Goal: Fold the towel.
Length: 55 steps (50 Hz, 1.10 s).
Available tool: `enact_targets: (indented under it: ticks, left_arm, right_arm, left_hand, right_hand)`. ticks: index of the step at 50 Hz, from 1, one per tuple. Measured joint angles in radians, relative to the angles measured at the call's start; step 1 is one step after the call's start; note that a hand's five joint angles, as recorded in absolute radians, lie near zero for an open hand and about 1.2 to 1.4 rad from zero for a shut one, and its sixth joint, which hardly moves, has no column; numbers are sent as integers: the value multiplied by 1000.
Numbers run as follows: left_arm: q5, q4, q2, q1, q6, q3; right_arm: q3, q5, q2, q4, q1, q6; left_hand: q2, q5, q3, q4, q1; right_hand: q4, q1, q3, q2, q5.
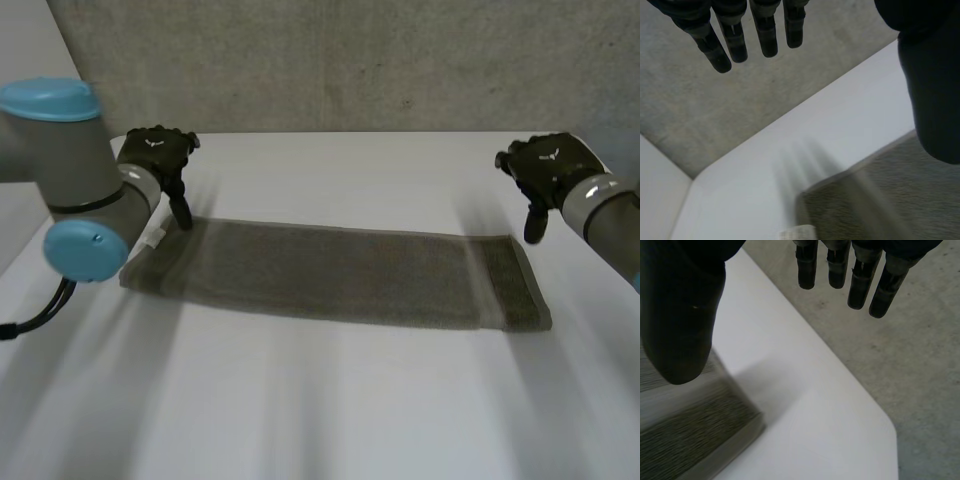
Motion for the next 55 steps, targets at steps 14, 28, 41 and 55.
enact_targets:
  ticks: [14,28,41,55]
  left_arm:
    - [136,298,308,8,-1,-572]
    - [136,539,420,4,-8,-899]
    - [134,583,445,-5,-7,-929]
    - [131,580,451,-3,-7,-920]
  right_arm:
    - [354,-69,-122,-61,-26,-26]
    - [502,-82,-41,-269,-62,-38]
    - [451,-67,36,-266,-113,-74]
    - [366,-42,-13,-229,-332,-232]
  left_hand:
    - [0,4,0,0,0]
    - [0,4,0,0,0]
    - [0,4,0,0,0]
    - [0,3,0,0,0]
  right_hand:
    - [15,53,41,37,57]
    - [160,181,179,175,195]
    - [1065,1070,1079,1054,1092]
    - [1083,1077,1097,1056,1099]
